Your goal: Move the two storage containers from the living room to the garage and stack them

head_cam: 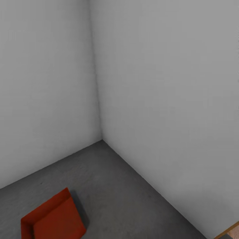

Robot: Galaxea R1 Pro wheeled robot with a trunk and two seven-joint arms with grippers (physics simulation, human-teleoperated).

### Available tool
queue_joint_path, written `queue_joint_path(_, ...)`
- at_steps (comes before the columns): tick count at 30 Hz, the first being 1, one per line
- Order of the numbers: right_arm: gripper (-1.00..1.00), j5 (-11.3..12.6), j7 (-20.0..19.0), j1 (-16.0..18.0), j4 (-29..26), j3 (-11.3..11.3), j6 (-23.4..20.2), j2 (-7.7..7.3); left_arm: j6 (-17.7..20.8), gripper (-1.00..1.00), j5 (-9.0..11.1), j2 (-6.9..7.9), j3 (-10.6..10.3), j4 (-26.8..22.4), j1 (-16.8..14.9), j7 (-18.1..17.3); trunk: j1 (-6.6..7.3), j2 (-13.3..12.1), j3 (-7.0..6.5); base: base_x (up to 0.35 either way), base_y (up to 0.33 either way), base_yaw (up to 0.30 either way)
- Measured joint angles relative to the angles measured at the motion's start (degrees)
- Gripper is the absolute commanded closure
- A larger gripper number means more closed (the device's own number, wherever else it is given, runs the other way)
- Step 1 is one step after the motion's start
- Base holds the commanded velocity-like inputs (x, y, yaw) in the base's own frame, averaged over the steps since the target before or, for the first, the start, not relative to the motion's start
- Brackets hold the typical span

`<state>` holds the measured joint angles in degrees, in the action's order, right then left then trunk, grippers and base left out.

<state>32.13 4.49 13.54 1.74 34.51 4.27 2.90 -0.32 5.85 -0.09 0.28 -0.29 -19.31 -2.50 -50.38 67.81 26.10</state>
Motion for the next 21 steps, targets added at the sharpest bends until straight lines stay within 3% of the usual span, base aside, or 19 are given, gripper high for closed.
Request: queue_joint_path(21,-1.00,0.0,0.0,0.0,0.0,0.0,0.0,-0.06,0.0,-1.00,0.0,0.00,0.0,0.0,0.0,0.0,0.00,0.0,-1.25,0.000,0.000,-0.060)
